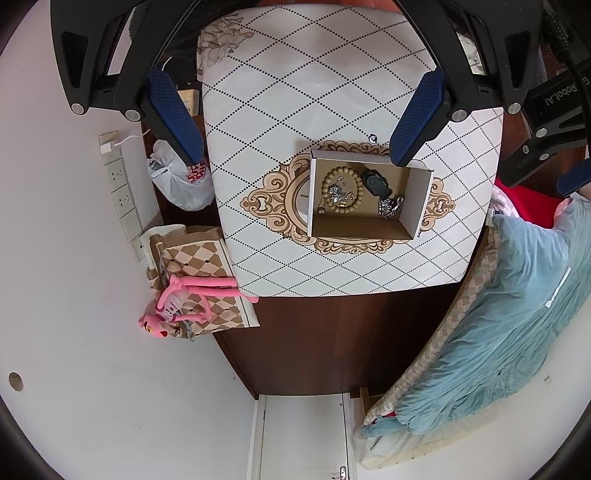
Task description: Organize jewelry
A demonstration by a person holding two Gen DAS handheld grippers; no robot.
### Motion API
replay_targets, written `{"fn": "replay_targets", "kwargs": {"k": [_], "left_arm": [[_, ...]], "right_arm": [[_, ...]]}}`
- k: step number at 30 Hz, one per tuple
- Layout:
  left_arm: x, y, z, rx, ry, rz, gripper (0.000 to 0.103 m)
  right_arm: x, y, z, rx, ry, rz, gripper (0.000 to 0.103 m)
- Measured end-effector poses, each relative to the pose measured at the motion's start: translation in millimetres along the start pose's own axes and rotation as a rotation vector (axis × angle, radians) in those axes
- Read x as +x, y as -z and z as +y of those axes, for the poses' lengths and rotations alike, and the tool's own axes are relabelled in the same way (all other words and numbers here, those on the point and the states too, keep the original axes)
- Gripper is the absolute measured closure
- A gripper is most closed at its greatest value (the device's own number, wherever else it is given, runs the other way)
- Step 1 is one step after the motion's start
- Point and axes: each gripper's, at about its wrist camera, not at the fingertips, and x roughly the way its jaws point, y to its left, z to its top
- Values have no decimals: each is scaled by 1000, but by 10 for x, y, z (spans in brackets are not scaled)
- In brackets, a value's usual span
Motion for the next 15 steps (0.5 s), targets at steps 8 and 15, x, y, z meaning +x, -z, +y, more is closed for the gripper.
{"fn": "replay_targets", "kwargs": {"k": [8, 15], "left_arm": [[-13, 14, -11, 5, 0, -2, 1], [-5, 49, -17, 8, 1, -1, 1]], "right_arm": [[4, 1, -7, 1, 4, 3, 1], [13, 3, -14, -5, 11, 6, 1]]}}
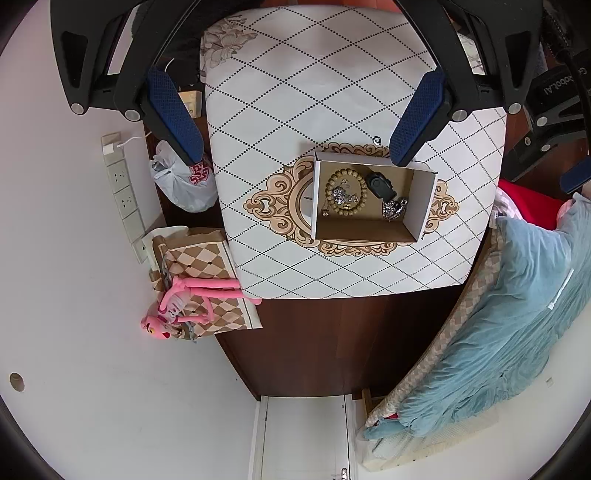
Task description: Organize jewelry
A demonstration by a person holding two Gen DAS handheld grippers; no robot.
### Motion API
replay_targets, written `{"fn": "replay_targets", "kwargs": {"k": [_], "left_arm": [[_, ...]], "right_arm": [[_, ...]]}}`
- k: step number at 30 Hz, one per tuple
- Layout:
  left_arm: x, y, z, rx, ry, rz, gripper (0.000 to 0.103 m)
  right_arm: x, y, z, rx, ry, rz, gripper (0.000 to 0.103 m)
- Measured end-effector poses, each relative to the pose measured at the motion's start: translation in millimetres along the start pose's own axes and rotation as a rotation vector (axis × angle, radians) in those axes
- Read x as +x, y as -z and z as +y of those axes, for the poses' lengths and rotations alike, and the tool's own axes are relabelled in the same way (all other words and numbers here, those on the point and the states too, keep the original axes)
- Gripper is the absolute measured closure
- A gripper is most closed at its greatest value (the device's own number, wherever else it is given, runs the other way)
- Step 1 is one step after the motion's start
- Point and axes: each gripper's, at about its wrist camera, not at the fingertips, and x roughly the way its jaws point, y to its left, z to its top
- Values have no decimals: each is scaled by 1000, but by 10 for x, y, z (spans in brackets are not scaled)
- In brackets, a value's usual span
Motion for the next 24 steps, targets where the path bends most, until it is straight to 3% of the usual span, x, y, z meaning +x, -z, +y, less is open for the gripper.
{"fn": "replay_targets", "kwargs": {"k": [24], "left_arm": [[7, 22, 21, 2, -9, -6, 1]], "right_arm": [[-4, 11, -11, 0, 5, 0, 1]]}}
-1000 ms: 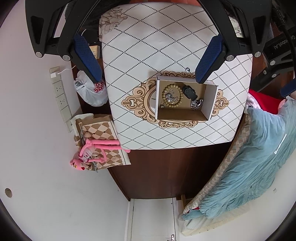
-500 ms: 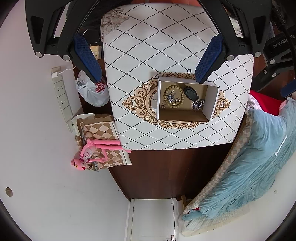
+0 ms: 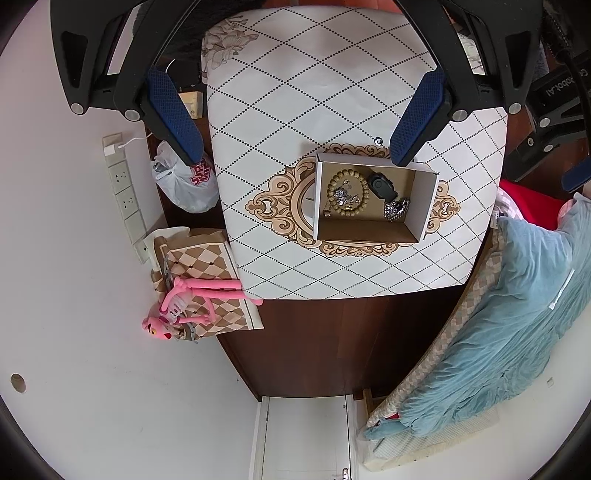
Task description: Organize jewelry
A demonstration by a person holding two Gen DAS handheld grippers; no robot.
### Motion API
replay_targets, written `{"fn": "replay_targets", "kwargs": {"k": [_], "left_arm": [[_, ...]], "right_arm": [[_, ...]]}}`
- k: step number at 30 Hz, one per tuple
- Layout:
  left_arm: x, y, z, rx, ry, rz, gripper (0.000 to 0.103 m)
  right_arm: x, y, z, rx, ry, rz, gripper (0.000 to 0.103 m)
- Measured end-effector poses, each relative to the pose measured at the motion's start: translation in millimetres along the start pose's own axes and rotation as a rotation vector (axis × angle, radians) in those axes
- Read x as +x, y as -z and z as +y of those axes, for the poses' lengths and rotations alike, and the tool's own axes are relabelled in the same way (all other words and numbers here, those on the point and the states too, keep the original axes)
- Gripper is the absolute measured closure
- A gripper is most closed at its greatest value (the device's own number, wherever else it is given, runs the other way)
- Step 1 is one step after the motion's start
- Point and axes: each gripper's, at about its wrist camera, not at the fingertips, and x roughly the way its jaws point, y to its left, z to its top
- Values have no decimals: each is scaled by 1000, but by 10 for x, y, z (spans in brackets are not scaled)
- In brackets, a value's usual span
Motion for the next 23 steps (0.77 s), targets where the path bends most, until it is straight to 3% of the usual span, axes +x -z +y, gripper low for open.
{"fn": "replay_targets", "kwargs": {"k": [23], "left_arm": [[-21, 1, 10, -15, 11, -15, 1]], "right_arm": [[-12, -22, -8, 2, -4, 1, 1]]}}
